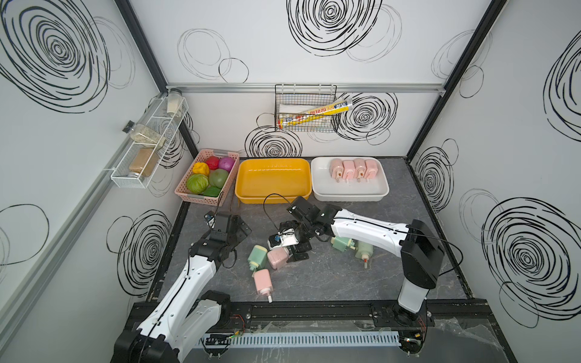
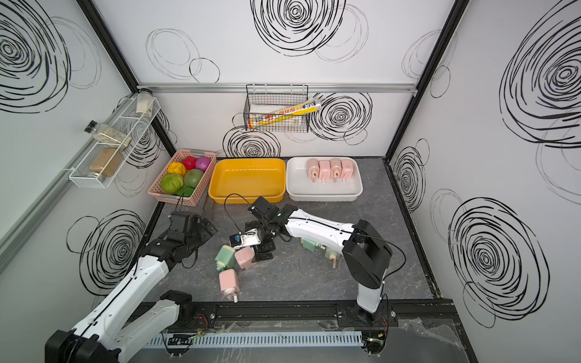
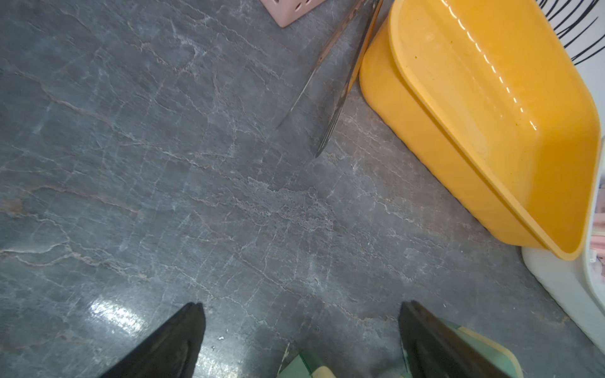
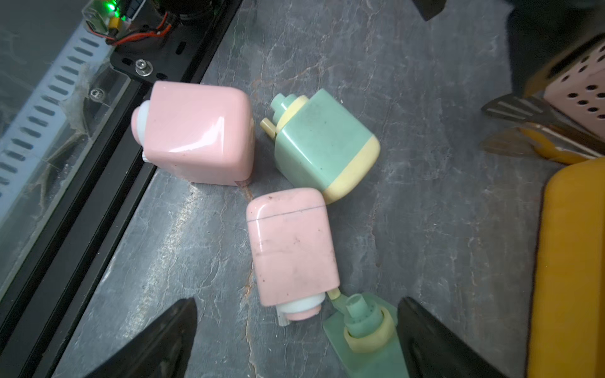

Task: Place the pencil sharpeners by color into the storage box
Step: Pick up the pencil sharpener from the center of the board.

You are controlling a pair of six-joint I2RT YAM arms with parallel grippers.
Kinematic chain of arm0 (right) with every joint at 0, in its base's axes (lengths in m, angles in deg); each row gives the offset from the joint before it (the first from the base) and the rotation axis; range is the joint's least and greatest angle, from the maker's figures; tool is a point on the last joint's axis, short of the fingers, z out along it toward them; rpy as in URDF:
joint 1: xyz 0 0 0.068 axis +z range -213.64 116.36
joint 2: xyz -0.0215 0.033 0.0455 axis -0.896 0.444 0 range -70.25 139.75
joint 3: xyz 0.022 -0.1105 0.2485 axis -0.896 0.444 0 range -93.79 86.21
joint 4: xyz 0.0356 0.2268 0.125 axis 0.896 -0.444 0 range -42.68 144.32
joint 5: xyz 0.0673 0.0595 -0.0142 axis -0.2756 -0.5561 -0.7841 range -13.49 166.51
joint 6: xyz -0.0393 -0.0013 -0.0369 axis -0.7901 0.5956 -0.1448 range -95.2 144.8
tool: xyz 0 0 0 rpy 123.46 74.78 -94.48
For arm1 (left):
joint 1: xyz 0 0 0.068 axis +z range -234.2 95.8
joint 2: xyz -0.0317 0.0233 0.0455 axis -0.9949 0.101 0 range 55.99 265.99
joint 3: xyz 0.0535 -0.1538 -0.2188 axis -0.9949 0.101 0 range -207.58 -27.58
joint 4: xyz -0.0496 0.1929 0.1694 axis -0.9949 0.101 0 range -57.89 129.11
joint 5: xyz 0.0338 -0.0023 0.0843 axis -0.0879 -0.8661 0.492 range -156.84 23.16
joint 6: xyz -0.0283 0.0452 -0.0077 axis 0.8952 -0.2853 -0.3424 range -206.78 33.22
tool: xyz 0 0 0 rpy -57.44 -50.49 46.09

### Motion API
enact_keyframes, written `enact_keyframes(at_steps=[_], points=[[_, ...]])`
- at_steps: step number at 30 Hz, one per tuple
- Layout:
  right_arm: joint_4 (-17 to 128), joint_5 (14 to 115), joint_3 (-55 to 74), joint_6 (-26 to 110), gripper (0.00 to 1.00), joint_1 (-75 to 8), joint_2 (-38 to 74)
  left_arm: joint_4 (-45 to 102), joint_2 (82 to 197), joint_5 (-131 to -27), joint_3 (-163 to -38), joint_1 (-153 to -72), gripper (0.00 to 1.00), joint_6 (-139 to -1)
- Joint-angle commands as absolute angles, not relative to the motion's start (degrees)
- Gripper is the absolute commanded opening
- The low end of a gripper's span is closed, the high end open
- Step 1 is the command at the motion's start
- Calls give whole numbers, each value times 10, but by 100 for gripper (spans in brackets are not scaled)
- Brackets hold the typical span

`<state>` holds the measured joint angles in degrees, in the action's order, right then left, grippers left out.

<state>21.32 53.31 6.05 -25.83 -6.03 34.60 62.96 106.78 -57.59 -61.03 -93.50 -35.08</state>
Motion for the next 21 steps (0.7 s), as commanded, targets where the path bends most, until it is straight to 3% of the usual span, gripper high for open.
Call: enact_keyframes(at_steps=[1,10,21], points=[[177,575,34,-259,97,-45,376,611,1052,-601,-590,-925,99,-343],[168,593,-26,-251,90,-28,453,610,1064,-601,-592,-901,99,-371],[147,556,-50,-258,70,-27,473,607,1063,-599,-590,-899,99,-373]])
